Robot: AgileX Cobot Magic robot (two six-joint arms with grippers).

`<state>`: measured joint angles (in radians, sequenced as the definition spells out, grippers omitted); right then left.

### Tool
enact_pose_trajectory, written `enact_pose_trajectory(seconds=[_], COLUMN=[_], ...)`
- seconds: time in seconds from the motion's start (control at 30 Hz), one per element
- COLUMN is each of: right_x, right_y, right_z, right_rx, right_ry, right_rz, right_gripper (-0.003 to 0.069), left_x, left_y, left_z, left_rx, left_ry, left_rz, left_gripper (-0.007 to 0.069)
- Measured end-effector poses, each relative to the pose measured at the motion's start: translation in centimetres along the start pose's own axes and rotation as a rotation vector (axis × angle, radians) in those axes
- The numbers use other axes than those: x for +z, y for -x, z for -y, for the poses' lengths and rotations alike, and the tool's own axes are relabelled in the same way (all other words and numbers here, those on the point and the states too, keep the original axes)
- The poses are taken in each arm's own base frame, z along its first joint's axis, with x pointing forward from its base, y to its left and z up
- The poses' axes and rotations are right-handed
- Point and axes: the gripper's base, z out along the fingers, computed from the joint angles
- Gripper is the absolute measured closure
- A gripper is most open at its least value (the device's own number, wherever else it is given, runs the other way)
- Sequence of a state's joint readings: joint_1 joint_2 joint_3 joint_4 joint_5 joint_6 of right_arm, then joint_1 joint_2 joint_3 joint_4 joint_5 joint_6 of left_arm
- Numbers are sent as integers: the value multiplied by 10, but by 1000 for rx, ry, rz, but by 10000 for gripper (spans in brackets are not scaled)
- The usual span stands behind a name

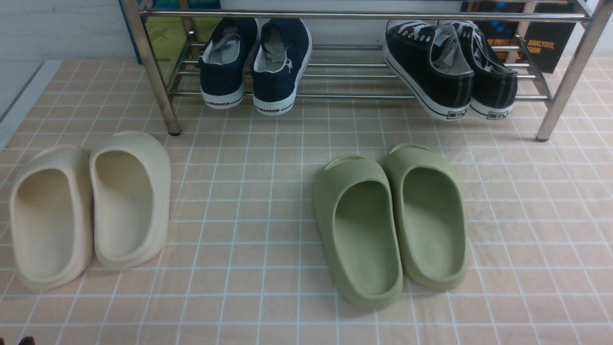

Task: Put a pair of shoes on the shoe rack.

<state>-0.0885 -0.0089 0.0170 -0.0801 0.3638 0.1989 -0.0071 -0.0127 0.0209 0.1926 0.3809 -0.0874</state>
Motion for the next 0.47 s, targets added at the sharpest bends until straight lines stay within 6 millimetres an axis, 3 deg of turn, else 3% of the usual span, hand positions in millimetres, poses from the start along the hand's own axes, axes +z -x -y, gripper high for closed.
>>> enact_pose_trajectory(seconds=[0.47], right_x=[0], right_y=[0], right_z=[0], right_rx=[0], right_ry=[0], right_rz=[-1], right_gripper=[622], left_x=[0], left_y=[0], left_z=[0], left_rx=[0], left_ry=[0], left_rz=[0], left_gripper=[385])
